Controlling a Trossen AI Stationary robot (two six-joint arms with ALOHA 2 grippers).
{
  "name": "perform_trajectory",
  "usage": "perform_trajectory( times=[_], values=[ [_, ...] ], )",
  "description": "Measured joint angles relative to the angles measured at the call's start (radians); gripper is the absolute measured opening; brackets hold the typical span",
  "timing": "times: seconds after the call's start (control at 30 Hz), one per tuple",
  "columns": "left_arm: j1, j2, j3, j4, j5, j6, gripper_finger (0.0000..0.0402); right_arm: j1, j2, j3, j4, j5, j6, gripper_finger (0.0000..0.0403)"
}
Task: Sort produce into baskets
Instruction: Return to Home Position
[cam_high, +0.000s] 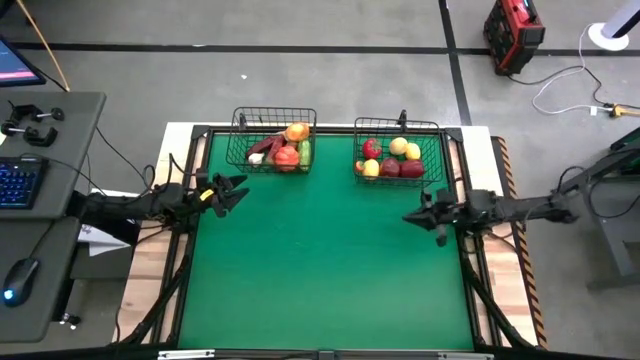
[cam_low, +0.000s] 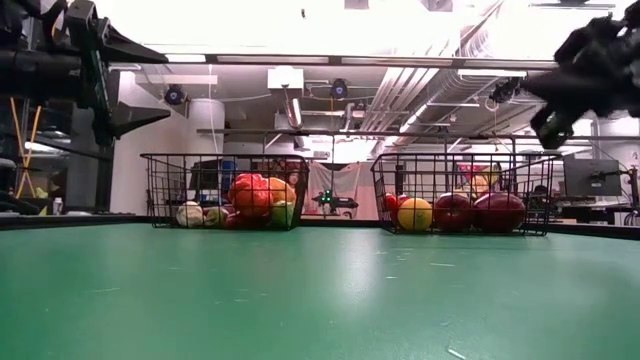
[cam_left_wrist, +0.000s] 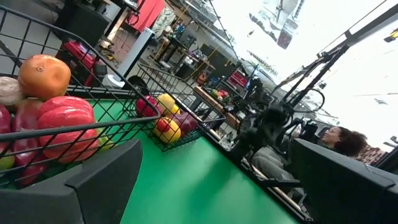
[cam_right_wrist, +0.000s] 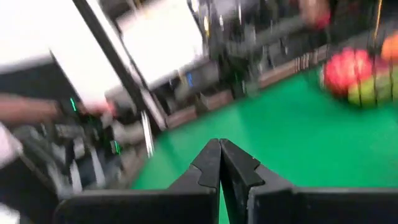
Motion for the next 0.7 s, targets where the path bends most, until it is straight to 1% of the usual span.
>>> perform_trajectory(
  times=[0.03,0.17,0.2,0.7],
  values=[
    [0.000,0.000,0.000,0.000,0.001,0.000,0.0397,-0.013,-0.046,0.000,0.001,0.000,0.000,0.0000],
    [0.000,0.000,0.000,0.001,0.002,0.000,0.0397,-0.048,-0.049,0.000,0.126,0.004,0.000,0.0000],
    [0.000,0.000,0.000,0.003,0.003,0.000,0.0397,-0.050,-0.049,0.000,0.132,0.004,0.000,0.0000],
    [0.000,0.009,-0.001,-0.002,0.003,0.000,0.0397,-0.050,-0.049,-0.001,0.047,0.004,0.000,0.0000]
  ],
)
